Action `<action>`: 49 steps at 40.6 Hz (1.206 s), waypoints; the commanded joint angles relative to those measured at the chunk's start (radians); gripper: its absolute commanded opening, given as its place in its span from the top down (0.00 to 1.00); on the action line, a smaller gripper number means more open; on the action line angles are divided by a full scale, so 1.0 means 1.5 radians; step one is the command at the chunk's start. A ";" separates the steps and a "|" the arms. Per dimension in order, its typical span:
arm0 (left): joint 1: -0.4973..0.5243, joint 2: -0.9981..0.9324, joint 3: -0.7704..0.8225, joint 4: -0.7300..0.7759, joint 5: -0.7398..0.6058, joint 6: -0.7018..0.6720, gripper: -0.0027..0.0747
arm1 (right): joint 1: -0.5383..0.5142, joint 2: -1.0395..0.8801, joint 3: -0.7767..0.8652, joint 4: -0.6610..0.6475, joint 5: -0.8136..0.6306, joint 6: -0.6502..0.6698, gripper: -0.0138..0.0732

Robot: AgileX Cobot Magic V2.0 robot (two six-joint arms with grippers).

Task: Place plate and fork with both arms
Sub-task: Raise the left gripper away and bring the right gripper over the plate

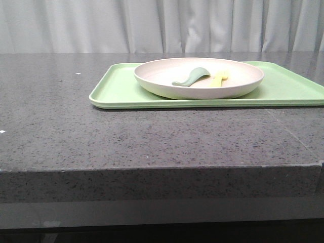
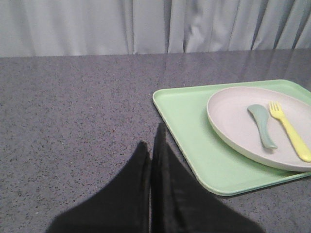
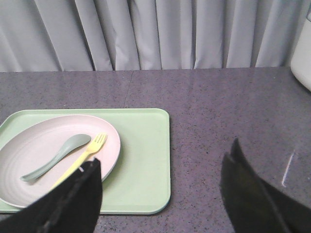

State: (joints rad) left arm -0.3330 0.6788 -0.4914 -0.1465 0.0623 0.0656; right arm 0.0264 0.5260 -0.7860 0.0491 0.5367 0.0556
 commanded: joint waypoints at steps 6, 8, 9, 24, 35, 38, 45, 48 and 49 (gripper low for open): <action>0.001 -0.098 0.035 -0.003 -0.068 -0.006 0.99 | -0.001 0.007 -0.023 -0.006 -0.051 -0.008 0.23; 0.001 -0.108 0.042 -0.003 -0.068 -0.006 0.99 | -0.001 0.007 -0.023 -0.006 -0.049 -0.008 0.23; 0.001 -0.110 0.044 -0.003 -0.068 -0.006 0.99 | -0.001 0.007 -0.023 -0.004 -0.049 -0.008 0.23; 0.001 -0.111 0.044 -0.003 -0.067 -0.006 0.99 | 0.000 0.160 -0.177 0.039 0.118 -0.007 0.23; 0.001 -0.111 0.044 -0.003 -0.067 -0.006 0.99 | 0.125 0.398 -0.331 0.022 0.214 -0.003 0.23; 0.001 -0.111 0.044 -0.003 -0.067 -0.006 0.99 | 0.158 0.450 -0.353 0.013 0.214 0.022 0.23; 0.001 -0.111 0.044 -0.003 -0.067 -0.006 0.99 | 0.215 0.558 -0.411 -0.060 0.227 0.144 0.23; 0.001 -0.111 0.044 -0.003 -0.067 -0.006 0.99 | 0.235 0.601 -0.443 -0.091 0.246 0.201 0.23; 0.001 -0.111 0.044 -0.003 -0.067 -0.006 0.99 | 0.242 0.612 -0.452 -0.102 0.251 0.225 0.23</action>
State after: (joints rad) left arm -0.3330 0.5123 -0.3986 -0.1465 0.0436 0.0656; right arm 0.3633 1.4187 -1.3913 -0.0378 0.9286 0.2953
